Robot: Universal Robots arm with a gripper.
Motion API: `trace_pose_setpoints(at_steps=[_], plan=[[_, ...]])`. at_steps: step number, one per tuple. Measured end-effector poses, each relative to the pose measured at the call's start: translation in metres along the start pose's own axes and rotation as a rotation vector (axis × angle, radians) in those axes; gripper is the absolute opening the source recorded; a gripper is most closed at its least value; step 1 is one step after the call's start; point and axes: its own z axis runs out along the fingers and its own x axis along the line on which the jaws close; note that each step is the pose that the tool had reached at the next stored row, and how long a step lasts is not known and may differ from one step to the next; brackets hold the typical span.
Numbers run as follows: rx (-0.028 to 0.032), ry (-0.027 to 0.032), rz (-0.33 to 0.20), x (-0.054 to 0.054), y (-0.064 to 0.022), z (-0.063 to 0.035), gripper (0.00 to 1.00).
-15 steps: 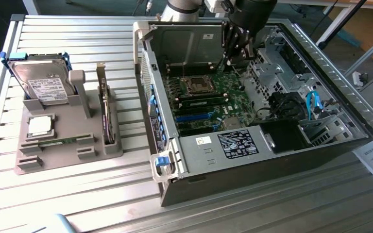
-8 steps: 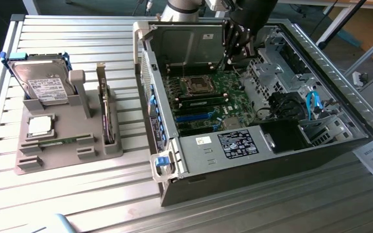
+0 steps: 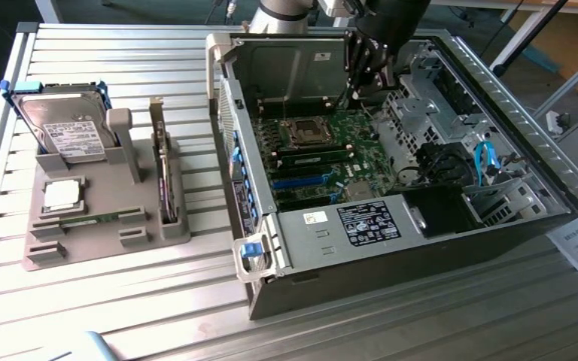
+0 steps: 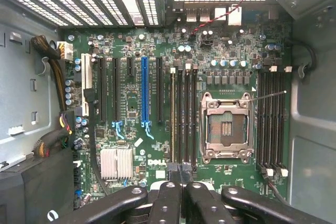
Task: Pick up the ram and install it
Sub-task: 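Press down the ram until it locks into place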
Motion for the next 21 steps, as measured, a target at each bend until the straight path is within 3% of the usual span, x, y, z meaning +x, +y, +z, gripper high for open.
trace_pose_setpoints(at_steps=[4, 7, 12, 21], plan=[[-0.0001, 0.0002, 0.022, 0.0000, 0.0000, 0.0000, 0.11], [-0.0007, 0.0008, 0.077, 0.0000, 0.0000, 0.0000, 0.11], [-0.0022, 0.0024, 0.233, 0.0000, 0.0000, 0.0000, 0.11], [-0.0037, 0.0040, 0.387, 0.0000, 0.0000, 0.0000, 0.11]])
